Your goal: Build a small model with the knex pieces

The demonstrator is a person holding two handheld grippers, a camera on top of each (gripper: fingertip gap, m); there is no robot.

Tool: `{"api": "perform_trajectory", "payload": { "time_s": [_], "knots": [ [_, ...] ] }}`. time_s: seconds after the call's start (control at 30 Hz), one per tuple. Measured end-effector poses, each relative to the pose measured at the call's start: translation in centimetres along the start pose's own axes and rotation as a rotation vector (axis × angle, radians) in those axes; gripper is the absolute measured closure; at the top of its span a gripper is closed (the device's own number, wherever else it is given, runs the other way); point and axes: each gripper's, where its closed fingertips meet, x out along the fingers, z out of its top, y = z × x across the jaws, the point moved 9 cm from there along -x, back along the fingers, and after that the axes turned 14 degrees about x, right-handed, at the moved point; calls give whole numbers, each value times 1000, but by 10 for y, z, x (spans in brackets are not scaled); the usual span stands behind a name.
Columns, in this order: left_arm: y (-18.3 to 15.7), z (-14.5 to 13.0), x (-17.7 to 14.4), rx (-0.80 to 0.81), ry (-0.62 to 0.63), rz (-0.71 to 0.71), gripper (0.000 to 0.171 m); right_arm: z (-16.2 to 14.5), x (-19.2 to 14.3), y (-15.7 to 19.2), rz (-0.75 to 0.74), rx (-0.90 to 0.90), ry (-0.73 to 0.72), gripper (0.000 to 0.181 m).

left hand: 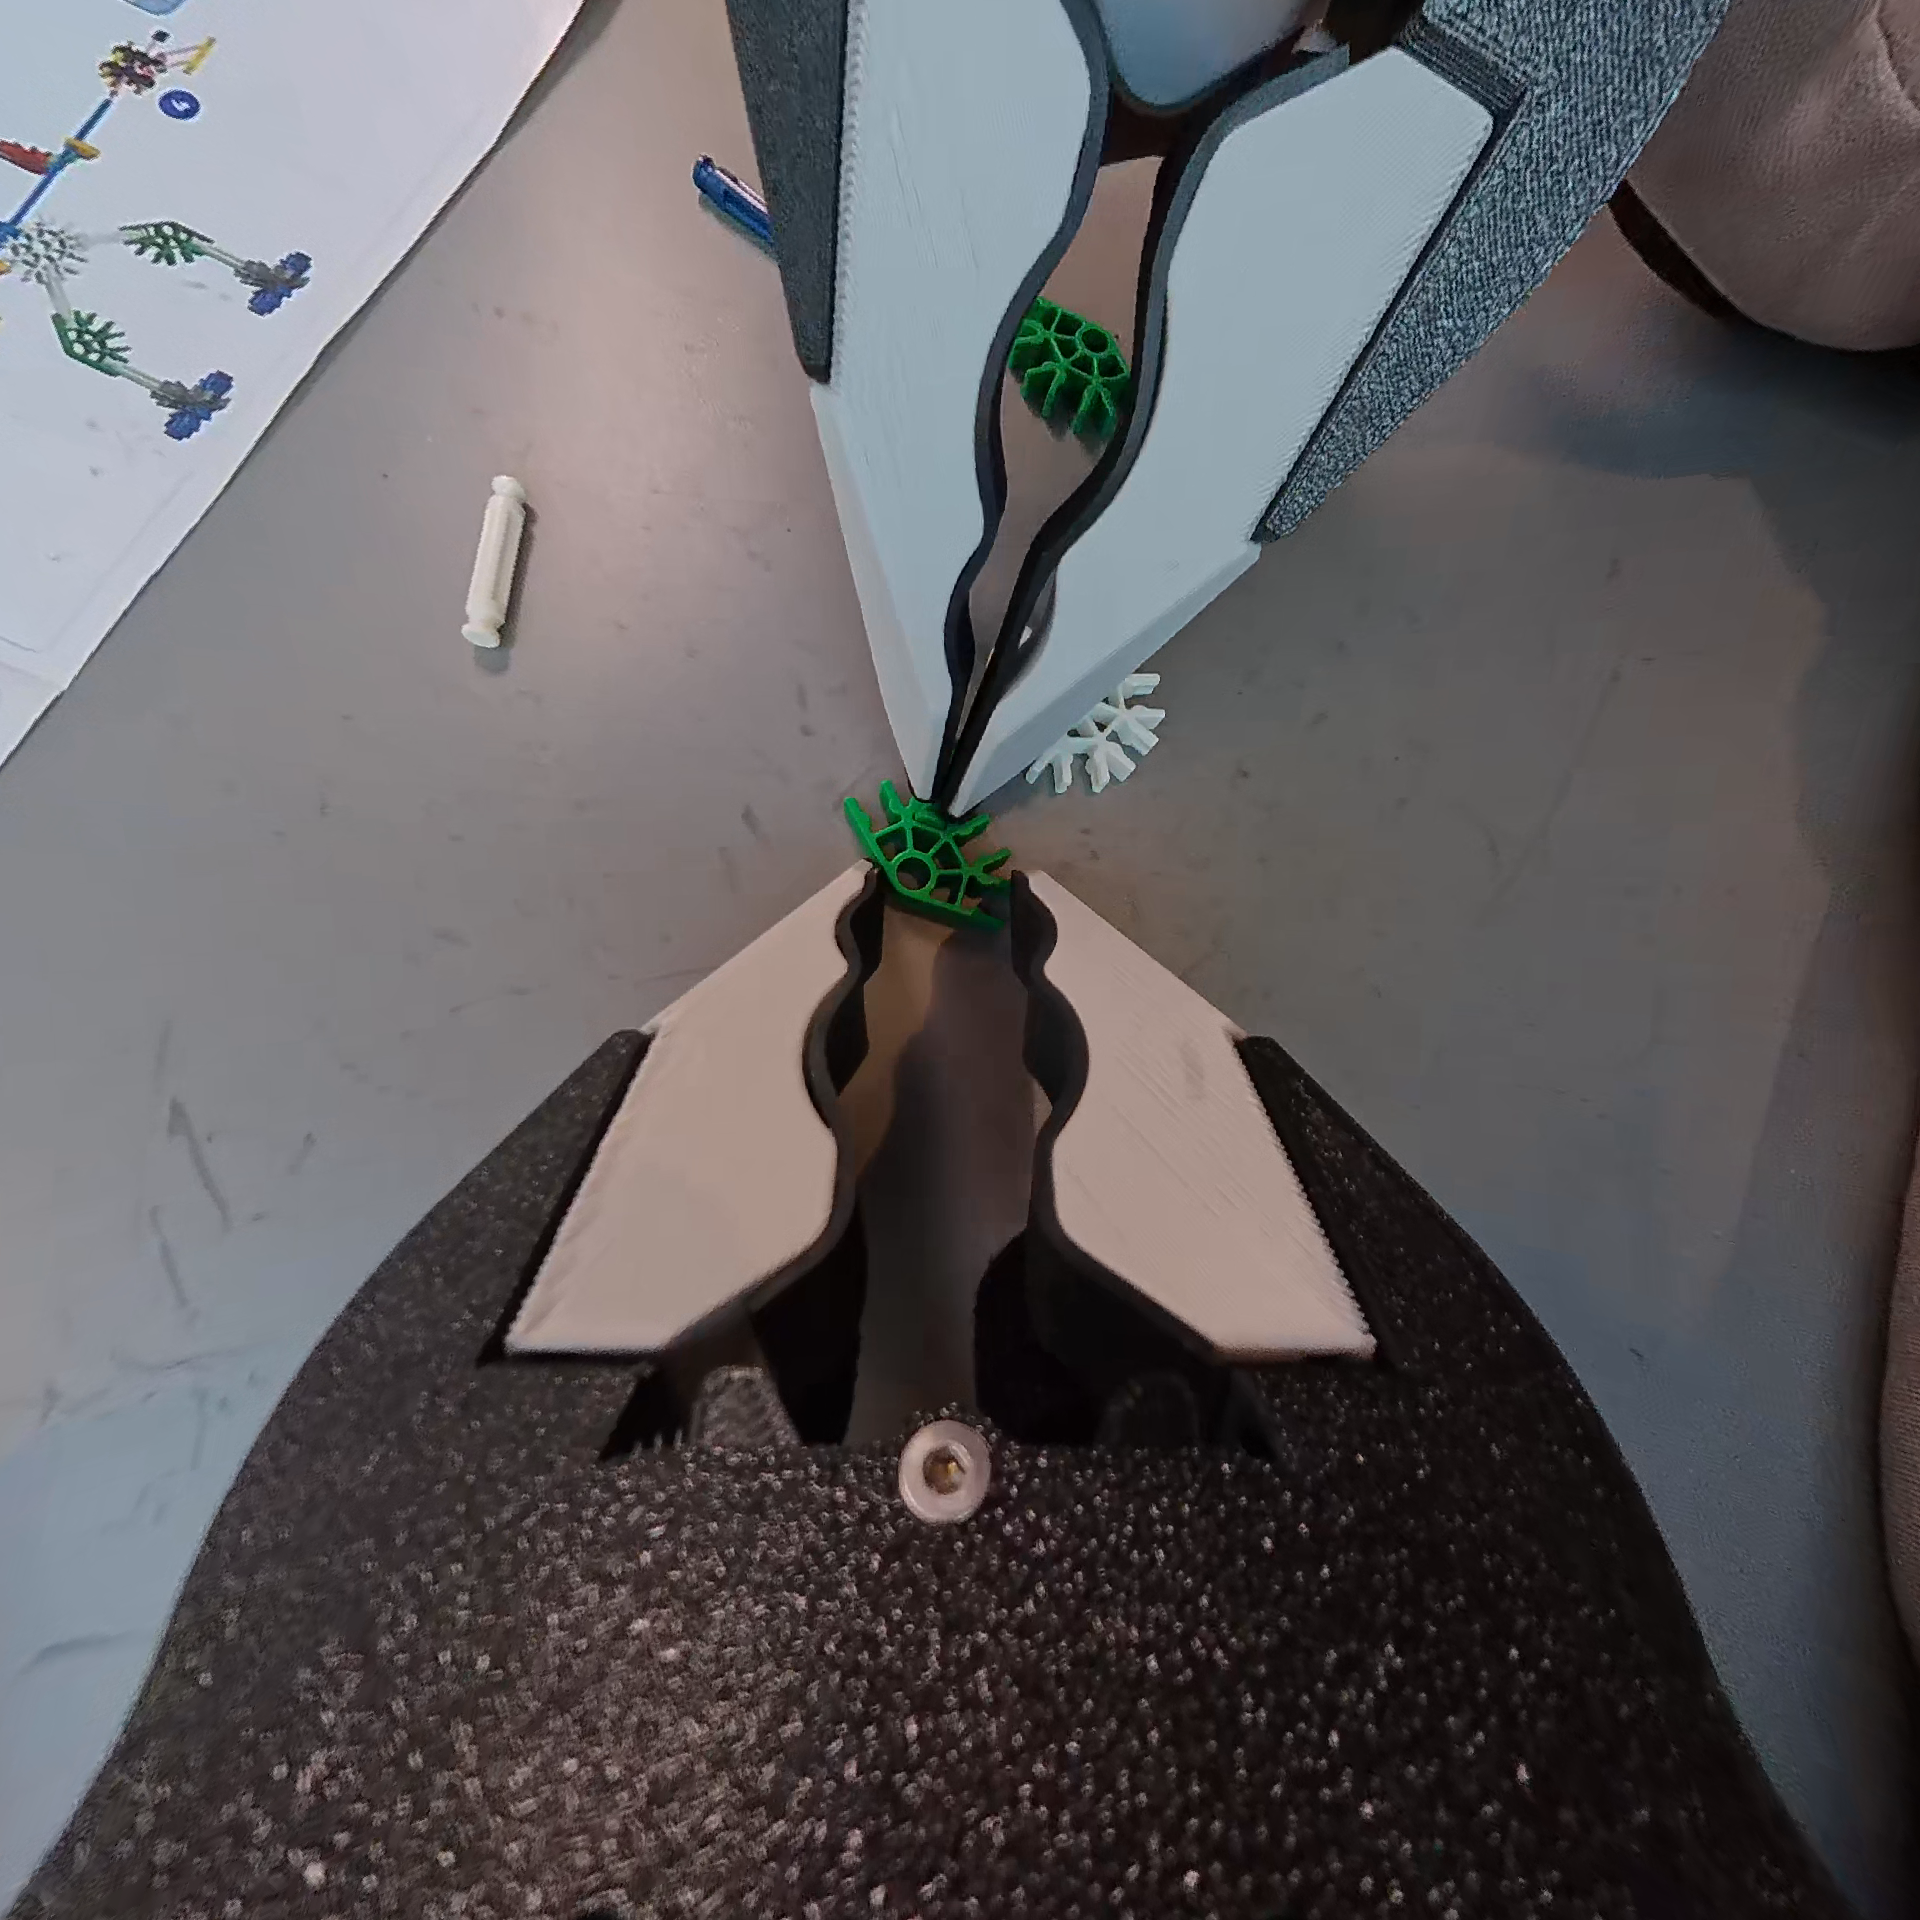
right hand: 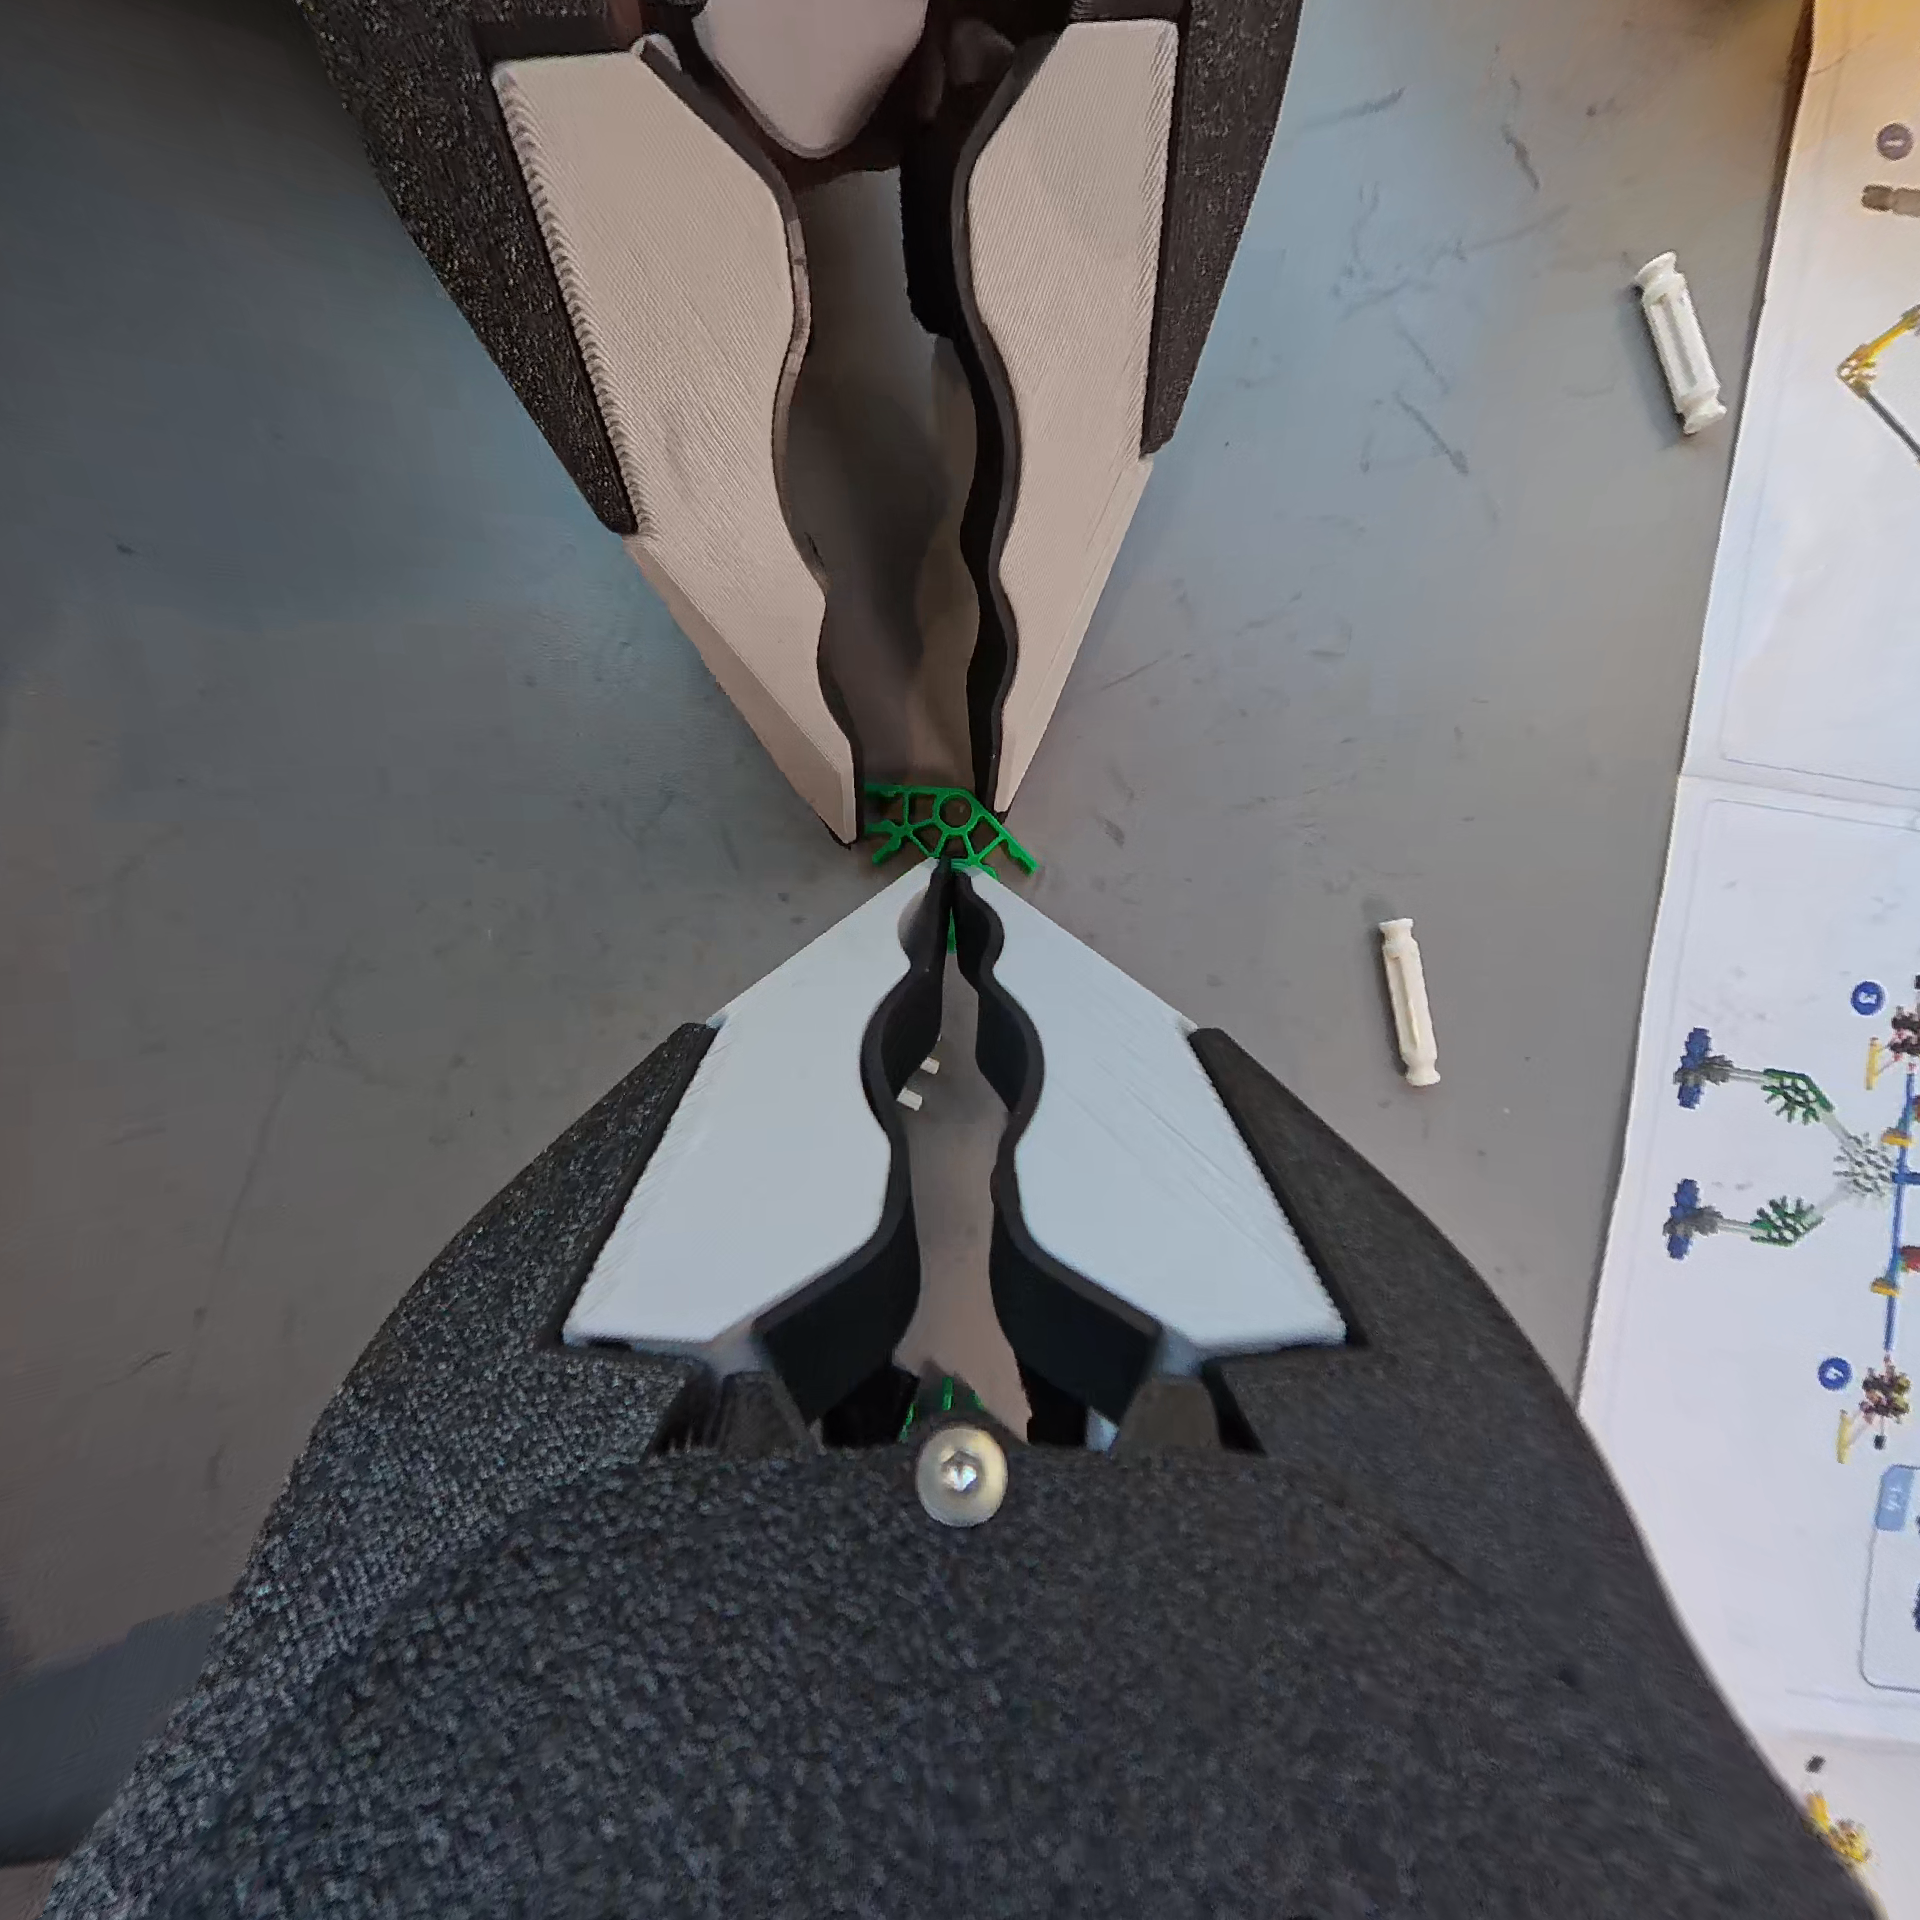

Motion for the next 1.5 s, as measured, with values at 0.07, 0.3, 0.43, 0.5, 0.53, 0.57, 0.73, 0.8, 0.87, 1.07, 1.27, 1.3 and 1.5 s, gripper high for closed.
{"api": "perform_trajectory", "payload": {
  "time_s": [0.07, 0.3, 0.43, 0.5, 0.53, 0.57, 0.73, 0.8, 0.87, 1.07, 1.27, 1.3, 1.5],
  "knots": [
    [0, 0, 0, -3, -2, -3, 149, 4, 0, 0, -5, -17, 42, 181],
    [1, -1, 0, -15, -9, -11, 149, 13, 5, 1, 0, -31, 160, 181],
    [1, -1, 0, -15, -8, -12, 149, 15, 6, 2, -4, -42, 179, 181],
    [1, -1, 0, -13, -6, -10, 149, 13, 5, 2, -8, -43, 150, 181],
    [1, -1, -1, -14, -6, -11, 149, 10, 5, 1, -6, -37, 112, 181],
    [1, -1, -1, -18, -8, -11, 149, 5, 3, 0, -8, -23, 64, 181],
    [2, -1, 0, -27, -13, -6, 150, -21, -30, -12, -57, 168, -243, 169],
    [2, -1, 0, -35, -15, -2, 150, -39, -41, -15, -110, 205, -247, 164],
    [2, 0, 1, -44, -19, 9, 150, -55, -46, -14, -158, 217, -221, 161],
    [6, -1, 2, -84, -37, 52, 150, -86, -60, -11, -200, 263, -192, 158],
    [12, -4, -1, -96, -32, 107, 150, -107, -70, -2, -119, 306, -93, 138],
    [14, -4, -1, -95, -32, 124, 149, -107, -68, -1, -123, 301, -89, 137],
    [17, 2, -10, -80, -102, 183, 146, -104, -57, -3, -123, 288, -77, 142]
  ]
}}
